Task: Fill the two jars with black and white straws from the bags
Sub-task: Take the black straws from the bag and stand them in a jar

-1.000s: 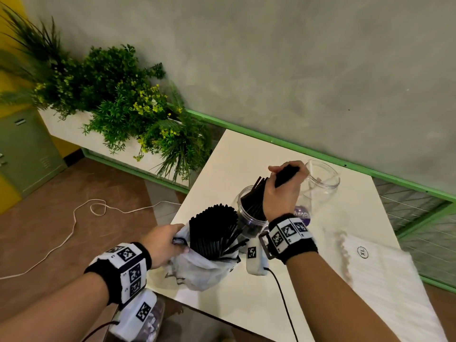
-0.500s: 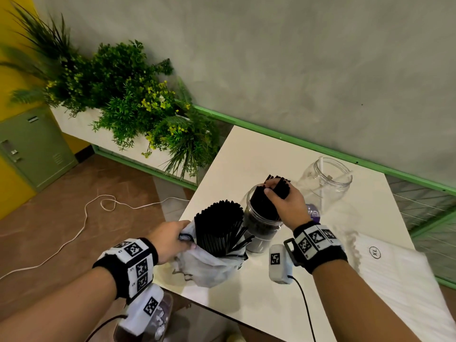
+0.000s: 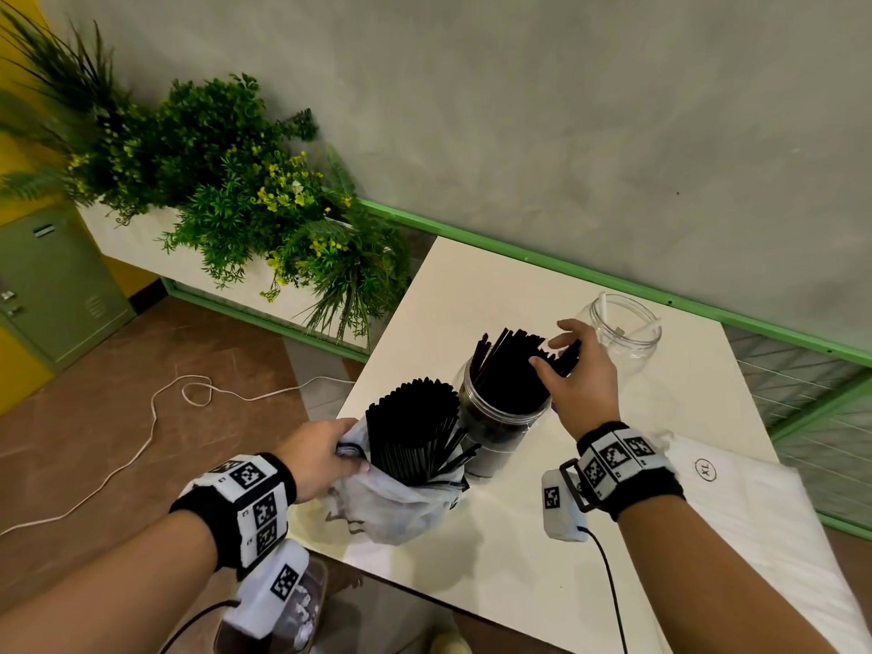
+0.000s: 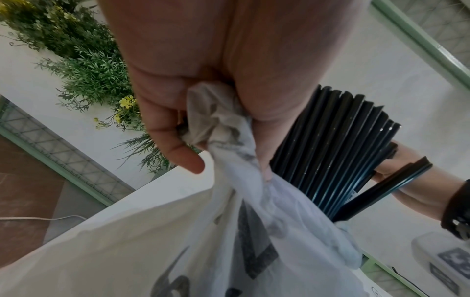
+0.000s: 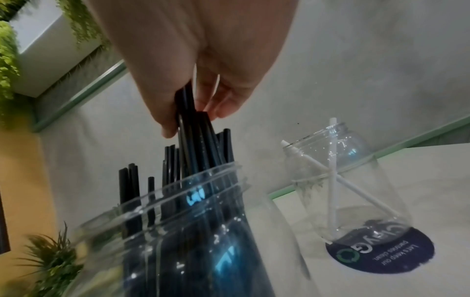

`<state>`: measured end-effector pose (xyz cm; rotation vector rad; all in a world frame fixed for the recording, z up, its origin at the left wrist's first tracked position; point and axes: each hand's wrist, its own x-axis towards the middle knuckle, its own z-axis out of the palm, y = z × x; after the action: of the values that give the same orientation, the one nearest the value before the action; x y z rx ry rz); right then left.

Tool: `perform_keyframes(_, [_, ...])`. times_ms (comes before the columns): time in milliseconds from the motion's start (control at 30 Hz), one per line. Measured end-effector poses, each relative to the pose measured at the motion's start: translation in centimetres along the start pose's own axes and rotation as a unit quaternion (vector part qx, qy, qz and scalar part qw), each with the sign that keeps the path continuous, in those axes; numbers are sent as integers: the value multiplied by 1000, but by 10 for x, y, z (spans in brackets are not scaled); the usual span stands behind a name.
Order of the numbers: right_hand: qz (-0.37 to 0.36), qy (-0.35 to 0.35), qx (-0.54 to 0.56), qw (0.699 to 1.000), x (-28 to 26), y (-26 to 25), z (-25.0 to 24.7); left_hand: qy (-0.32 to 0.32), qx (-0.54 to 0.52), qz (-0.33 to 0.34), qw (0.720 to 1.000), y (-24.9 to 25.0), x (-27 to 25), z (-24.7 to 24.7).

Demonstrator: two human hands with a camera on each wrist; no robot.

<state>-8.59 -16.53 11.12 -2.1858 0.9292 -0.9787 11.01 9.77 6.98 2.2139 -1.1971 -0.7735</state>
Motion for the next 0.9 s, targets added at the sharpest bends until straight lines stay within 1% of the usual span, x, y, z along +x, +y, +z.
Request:
perform_keyframes(67, [-14, 21, -48, 999, -2, 4, 0, -1, -6, 1, 1000, 0, 0, -1])
perform_keyframes(167, [-12, 37, -33, 999, -5, 7, 0, 1, -8, 2, 1000, 0, 0, 0])
perform_keyframes(300, [-76, 33, -41, 996, -6, 11, -3, -4, -24, 2, 1000, -3, 2, 1])
perform_keyframes(367, [-89, 21, -53, 994, -6, 13, -4, -5, -26, 5, 1000, -4, 3, 2])
perform_keyframes(400, [-84, 5, -79, 993, -6, 15, -4, -4, -26, 8, 1000, -4, 4, 2])
perform_keyframes(467, [-57, -42, -146, 987, -10, 19, -1, -1, -29, 11, 1000, -4, 5, 2])
perform_keyframes(533, [-42, -55, -150, 986, -15, 20, 2, -2, -31, 12, 999, -4, 6, 2])
perform_keyframes(633, [-52, -27, -122, 991, -23, 22, 10, -3, -28, 16, 999, -5, 6, 2])
perform_keyframes(700, [-52, 5, -92, 994, -23, 20, 14, -3, -32, 16, 999, -5, 6, 2])
perform_keyframes(800, [-83, 51, -64, 993, -17, 15, 13, 0, -36, 19, 999, -5, 6, 1])
perform_keyframes(900, [-104, 80, -64, 989, -4, 12, 5, 1, -36, 24, 999, -3, 6, 0])
